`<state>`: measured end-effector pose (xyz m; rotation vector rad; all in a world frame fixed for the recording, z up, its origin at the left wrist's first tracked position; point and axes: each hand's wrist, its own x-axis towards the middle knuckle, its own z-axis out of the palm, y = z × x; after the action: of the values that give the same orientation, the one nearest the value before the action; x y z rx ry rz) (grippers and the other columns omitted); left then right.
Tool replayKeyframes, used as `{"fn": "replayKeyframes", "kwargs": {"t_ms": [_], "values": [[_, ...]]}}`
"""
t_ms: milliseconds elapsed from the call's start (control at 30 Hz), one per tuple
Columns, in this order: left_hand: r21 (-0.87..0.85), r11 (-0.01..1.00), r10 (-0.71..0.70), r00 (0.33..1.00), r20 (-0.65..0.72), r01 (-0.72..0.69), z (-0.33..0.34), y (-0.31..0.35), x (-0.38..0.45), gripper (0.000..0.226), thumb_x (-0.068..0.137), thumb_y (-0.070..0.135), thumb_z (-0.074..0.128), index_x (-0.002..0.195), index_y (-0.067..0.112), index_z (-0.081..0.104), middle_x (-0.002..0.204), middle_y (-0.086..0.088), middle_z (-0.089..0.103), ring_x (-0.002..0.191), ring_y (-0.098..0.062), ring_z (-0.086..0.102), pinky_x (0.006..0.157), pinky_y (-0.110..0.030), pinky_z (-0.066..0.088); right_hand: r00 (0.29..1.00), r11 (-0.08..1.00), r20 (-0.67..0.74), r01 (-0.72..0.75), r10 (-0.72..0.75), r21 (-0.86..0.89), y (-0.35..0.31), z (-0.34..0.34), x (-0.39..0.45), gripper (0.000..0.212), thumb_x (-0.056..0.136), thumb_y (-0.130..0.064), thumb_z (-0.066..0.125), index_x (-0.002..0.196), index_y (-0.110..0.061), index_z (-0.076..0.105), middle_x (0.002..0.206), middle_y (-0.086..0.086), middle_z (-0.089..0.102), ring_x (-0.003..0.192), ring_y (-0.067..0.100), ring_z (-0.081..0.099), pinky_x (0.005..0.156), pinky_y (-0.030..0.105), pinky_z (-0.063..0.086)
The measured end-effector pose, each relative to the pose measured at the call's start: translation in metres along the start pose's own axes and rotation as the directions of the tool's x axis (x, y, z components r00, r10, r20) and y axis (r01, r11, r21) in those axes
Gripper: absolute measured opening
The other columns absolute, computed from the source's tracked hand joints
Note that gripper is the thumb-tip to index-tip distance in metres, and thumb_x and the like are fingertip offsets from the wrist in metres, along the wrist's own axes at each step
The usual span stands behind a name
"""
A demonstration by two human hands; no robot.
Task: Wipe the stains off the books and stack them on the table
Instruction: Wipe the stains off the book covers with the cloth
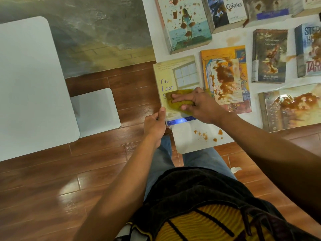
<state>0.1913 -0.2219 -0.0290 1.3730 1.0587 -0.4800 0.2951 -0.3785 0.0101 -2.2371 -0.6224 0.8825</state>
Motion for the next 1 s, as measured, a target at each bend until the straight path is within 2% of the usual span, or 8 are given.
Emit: {"fn": "replayKeyframes", "kwargs": {"t_ms": [333, 467, 567, 667, 733, 867, 1000], "values": [[0.039, 0.999, 0.024, 0.999, 0.036, -0.025, -0.003, 0.003, -0.002, 0.041, 0.103, 0.048, 0.048, 0.094, 0.018, 0.074, 0.092, -0.005, 0.077, 0.09, -0.028, 0.074, 0.087, -0.049, 0.059, 1.0, 0.999, -0.02, 0.0, 0.001, 0.04, 0.002, 0.018, -0.021, 0.036, 0.092, -0.015, 0.069, 0.124, -0.03, 0.067, 0.132, -0.026, 0.053, 0.088, 0.012, 0.035, 0.081, 0.011, 0.029], [0.035, 0.999, 0.033, 0.998, 0.056, -0.035, -0.004, 0.004, -0.003, 0.043, 0.104, 0.046, 0.047, 0.102, 0.013, 0.074, 0.092, -0.003, 0.077, 0.089, -0.023, 0.074, 0.087, -0.045, 0.06, 1.0, 0.998, -0.009, -0.016, 0.016, 0.056, 0.002, 0.022, -0.029, 0.037, 0.091, -0.014, 0.069, 0.124, -0.029, 0.068, 0.131, -0.025, 0.055, 0.09, 0.012, 0.034, 0.083, 0.008, 0.03], [0.03, 0.999, 0.04, 0.997, 0.061, -0.042, -0.004, 0.005, -0.002, 0.041, 0.103, 0.045, 0.048, 0.101, 0.014, 0.074, 0.091, -0.004, 0.077, 0.088, -0.023, 0.075, 0.086, -0.045, 0.06, 0.999, 0.997, -0.005, -0.034, 0.035, 0.065, 0.001, 0.024, -0.032, 0.037, 0.091, -0.013, 0.069, 0.124, -0.028, 0.068, 0.13, -0.026, 0.054, 0.093, 0.013, 0.035, 0.086, 0.011, 0.032], [0.019, 0.999, 0.034, 0.997, 0.063, -0.036, -0.005, 0.004, -0.002, 0.038, 0.103, 0.044, 0.049, 0.097, 0.016, 0.074, 0.091, -0.004, 0.077, 0.09, -0.026, 0.075, 0.088, -0.046, 0.06, 0.998, 0.995, 0.011, -0.055, 0.054, 0.08, -0.001, 0.026, -0.035, 0.039, 0.092, -0.013, 0.069, 0.126, -0.031, 0.066, 0.127, -0.031, 0.053, 0.09, 0.013, 0.034, 0.085, 0.008, 0.031], [0.016, 0.999, 0.032, 0.997, 0.064, -0.034, -0.005, 0.004, -0.003, 0.037, 0.103, 0.043, 0.049, 0.095, 0.017, 0.074, 0.09, -0.004, 0.077, 0.091, -0.027, 0.074, 0.089, -0.047, 0.059, 0.997, 0.993, 0.024, -0.079, 0.078, 0.092, 0.0, 0.027, -0.035, 0.041, 0.092, -0.014, 0.069, 0.128, -0.034, 0.064, 0.129, -0.026, 0.057, 0.09, 0.013, 0.034, 0.085, 0.007, 0.03], [0.012, 1.0, 0.026, 0.998, 0.06, -0.027, -0.005, 0.005, -0.004, 0.038, 0.103, 0.044, 0.05, 0.095, 0.017, 0.074, 0.09, -0.004, 0.078, 0.09, -0.027, 0.075, 0.089, -0.048, 0.059, 0.993, 0.989, 0.035, -0.119, 0.116, 0.089, 0.003, 0.027, -0.035, 0.041, 0.092, -0.018, 0.069, 0.128, -0.037, 0.064, 0.125, -0.005, 0.065, 0.089, 0.011, 0.034, 0.084, 0.005, 0.03], [0.016, 1.0, 0.015, 0.998, 0.06, -0.016, -0.004, 0.007, -0.005, 0.038, 0.103, 0.045, 0.05, 0.095, 0.018, 0.074, 0.09, -0.003, 0.078, 0.089, -0.026, 0.075, 0.088, -0.047, 0.059, 0.994, 0.993, 0.067, -0.087, 0.082, 0.082, -0.003, 0.022, -0.037, 0.033, 0.093, -0.016, 0.067, 0.121, -0.034, 0.069, 0.118, -0.031, 0.059, 0.082, 0.001, 0.033, 0.081, 0.008, 0.028]]}}
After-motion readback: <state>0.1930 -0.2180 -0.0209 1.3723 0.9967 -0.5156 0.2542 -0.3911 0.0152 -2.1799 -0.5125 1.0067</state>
